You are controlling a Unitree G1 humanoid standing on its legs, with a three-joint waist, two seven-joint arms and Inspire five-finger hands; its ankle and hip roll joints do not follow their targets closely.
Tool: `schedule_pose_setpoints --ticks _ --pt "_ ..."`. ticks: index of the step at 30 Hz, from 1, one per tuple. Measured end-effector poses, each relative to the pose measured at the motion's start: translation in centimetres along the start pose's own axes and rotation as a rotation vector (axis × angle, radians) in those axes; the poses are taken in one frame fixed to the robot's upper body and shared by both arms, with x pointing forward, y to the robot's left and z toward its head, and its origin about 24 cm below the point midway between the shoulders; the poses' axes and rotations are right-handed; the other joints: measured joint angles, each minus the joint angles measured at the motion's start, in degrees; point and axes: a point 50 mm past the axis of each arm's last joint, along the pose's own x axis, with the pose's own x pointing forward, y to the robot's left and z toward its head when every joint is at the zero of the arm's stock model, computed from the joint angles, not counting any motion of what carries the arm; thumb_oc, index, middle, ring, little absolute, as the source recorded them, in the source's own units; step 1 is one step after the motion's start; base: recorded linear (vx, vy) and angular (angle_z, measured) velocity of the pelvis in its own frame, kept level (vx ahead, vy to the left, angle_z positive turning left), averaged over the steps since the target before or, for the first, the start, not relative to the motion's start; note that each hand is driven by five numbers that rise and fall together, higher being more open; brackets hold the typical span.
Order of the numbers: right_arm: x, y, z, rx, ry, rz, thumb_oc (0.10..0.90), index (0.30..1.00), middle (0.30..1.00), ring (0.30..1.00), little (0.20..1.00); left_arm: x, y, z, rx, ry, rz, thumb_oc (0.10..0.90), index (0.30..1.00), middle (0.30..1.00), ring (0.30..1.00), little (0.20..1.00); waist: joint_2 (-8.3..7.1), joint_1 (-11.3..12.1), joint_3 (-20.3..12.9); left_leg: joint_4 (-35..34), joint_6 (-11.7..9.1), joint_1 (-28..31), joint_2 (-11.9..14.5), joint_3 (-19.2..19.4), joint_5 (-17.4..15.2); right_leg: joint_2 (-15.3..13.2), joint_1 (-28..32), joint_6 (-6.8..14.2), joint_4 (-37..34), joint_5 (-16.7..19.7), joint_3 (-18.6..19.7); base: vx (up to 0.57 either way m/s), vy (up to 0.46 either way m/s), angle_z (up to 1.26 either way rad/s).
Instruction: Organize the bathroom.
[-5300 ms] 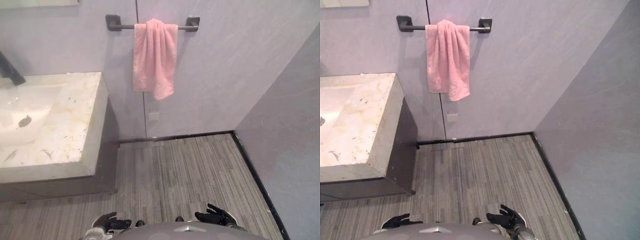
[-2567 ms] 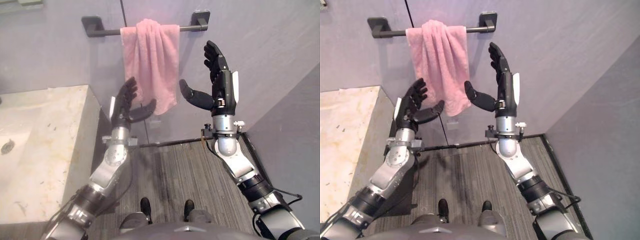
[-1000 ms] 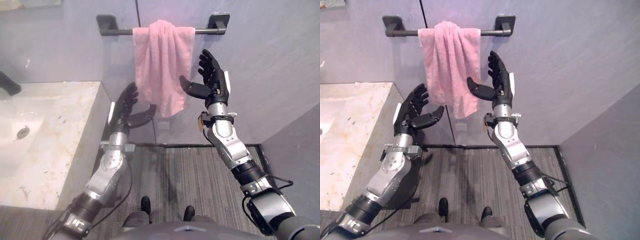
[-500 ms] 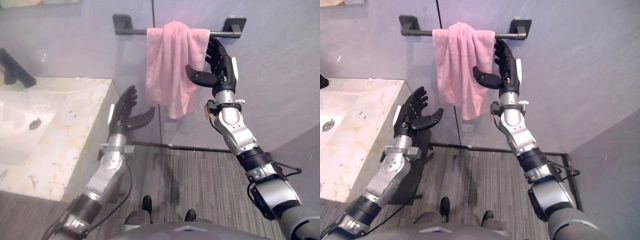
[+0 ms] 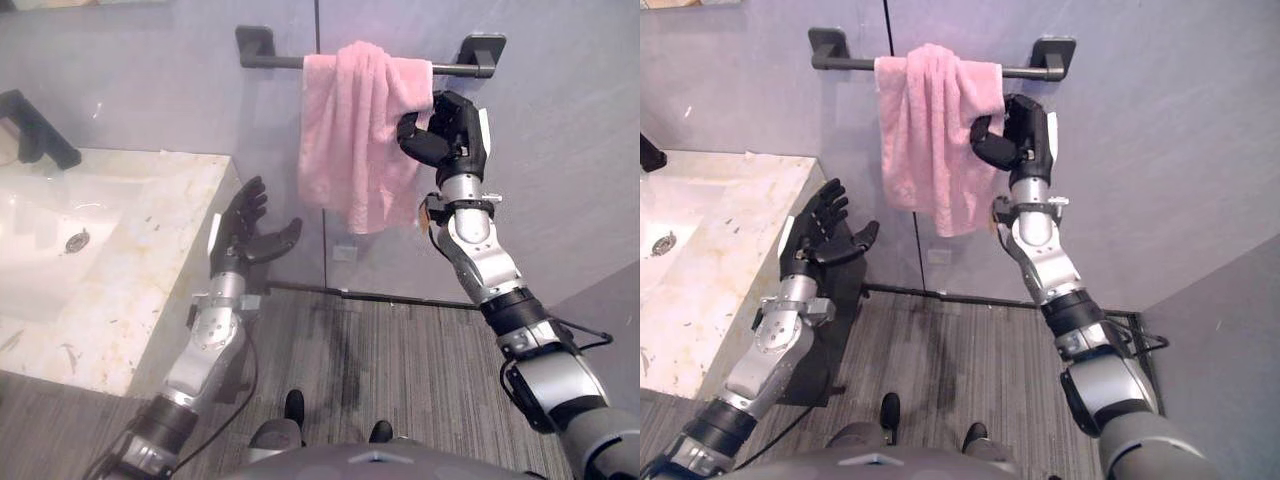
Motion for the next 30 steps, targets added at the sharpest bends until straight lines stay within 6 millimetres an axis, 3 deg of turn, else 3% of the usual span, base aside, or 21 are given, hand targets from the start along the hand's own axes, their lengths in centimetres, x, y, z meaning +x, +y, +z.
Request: schedule_pose_setpoints --ticks 5,10,17,26,30 --pt "0.0 0.1 0.0 -0.002 0.0 0.006 0.4 0.3 0.3 0.3 0.3 0.1 0.4 0.1 -0.002 -0.006 0.063 0.8 0.9 0.9 0.9 0.9 0.0 -0.1 0.0 0.0 0.0 0.1 0.0 0.0 0.0 0.0 0.1 0.0 0.0 0.0 0.0 0.0 0.015 0.0" --pt "-0.1 0.2 -0.1 -0.005 0.0 0.004 0.4 0.3 0.3 0.3 0.3 1.2 1.4 0.7 -0.002 -0.039 0.18 0.8 0.9 0.9 0.9 0.9 -0.01 -0.1 0.0 0.6 -0.1 -0.2 -0.1 -0.1 -0.1 0.0 0.2 0.1 0.0 -0.3 -0.1 0.06 0.084 0.03" --pt "-0.3 0.5 -0.2 -0.039 -0.006 0.006 0.4 0.3 0.3 0.3 0.3 2.7 1.1 2.2 -0.03 -0.109 0.248 0.8 0.9 0.9 0.9 0.9 -0.22 -0.2 0.1 0.3 -0.5 0.3 0.1 -0.1 -0.3 -0.1 0.5 0.1 0.0 -0.3 -0.3 0.08 0.144 0.01" --pt "-0.6 1.3 0.4 -0.02 -0.038 0.089 0.4 0.3 0.3 0.3 0.3 4.4 -0.2 4.0 -0.02 -0.159 0.045 0.8 0.9 0.9 0.9 0.9 -1.22 -3.1 0.2 0.0 0.3 1.2 -0.9 1.5 -1.1 -1.2 0.5 0.3 0.0 -0.1 1.1 0.08 0.12 -0.08" --pt "-0.7 1.6 0.4 -0.02 -0.039 0.13 0.4 0.3 0.3 0.3 0.3 4.6 0.2 4.2 0.002 -0.161 0.007 0.8 0.9 0.9 0.9 0.9 -1.43 -4.2 0.1 0.0 0.6 1.7 -1.1 2.3 -1.6 -1.7 0.6 0.4 0.0 -0.1 1.7 0.1 0.067 -0.09"
